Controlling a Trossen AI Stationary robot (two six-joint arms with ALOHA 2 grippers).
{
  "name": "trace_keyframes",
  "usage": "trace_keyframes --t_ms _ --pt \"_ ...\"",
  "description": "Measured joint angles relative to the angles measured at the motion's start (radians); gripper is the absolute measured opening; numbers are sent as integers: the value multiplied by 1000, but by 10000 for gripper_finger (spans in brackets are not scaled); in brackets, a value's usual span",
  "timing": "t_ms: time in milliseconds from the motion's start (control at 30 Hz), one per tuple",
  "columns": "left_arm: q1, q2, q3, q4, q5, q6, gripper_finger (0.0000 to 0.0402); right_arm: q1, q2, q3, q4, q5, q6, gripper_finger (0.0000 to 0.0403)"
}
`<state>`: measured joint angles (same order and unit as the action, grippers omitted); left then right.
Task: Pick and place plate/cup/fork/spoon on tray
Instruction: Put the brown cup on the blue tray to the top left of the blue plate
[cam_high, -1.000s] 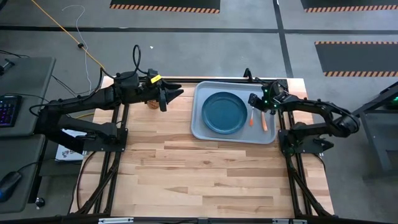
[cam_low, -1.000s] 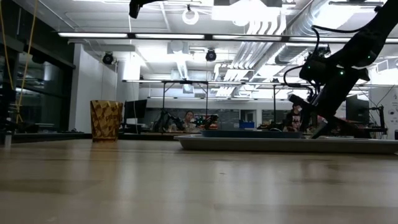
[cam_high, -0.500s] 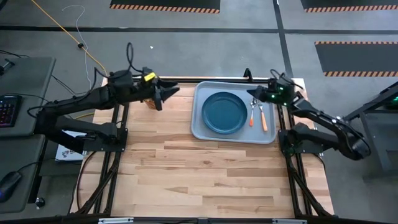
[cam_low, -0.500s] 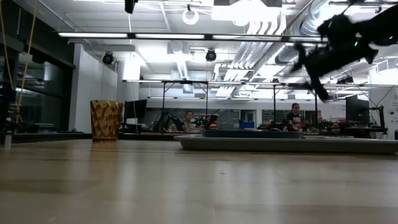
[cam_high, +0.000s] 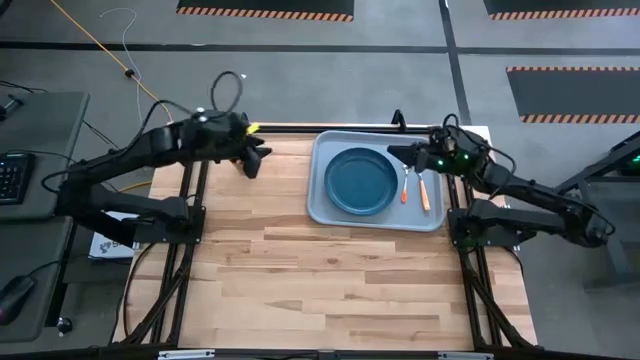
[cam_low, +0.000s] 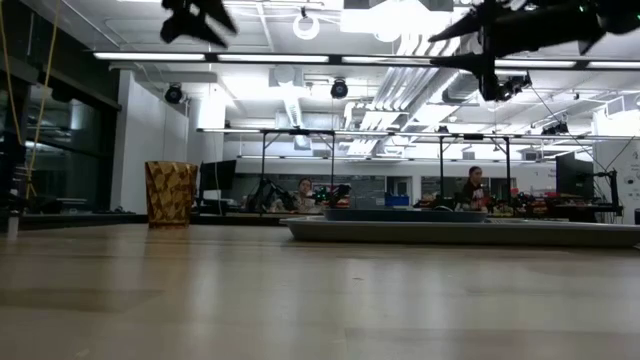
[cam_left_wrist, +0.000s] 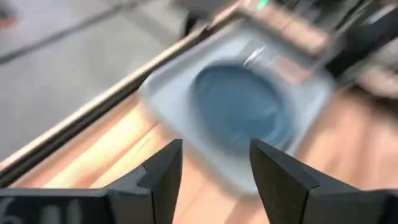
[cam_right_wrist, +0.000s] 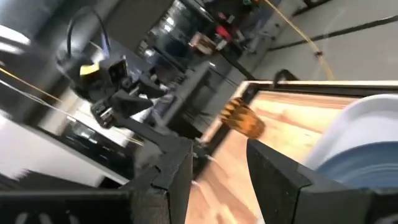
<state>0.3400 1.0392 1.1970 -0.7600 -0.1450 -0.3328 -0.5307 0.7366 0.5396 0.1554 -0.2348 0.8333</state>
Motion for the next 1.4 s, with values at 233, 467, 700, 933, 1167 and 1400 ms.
trace_keyframes --t_ms 233,467,700,933,1167,1400 --pt "167 144 26 -280 -46 38 236 9 104 195 -272 2 -165 144" --pt "297 274 26 -282 -28 75 277 9 161 217 -302 0 -180 144" --pt "355 387 26 -336 45 37 280 9 164 216 -327 -1 -180 144" --pt "381 443 -71 -279 57 11 280 9 164 216 -325 18 -180 144" --pt "389 448 -175 -180 58 -33 246 9 164 215 -325 25 -180 144" --pt "382 448 -203 -150 57 -27 73 9 164 215 -324 25 -180 144"
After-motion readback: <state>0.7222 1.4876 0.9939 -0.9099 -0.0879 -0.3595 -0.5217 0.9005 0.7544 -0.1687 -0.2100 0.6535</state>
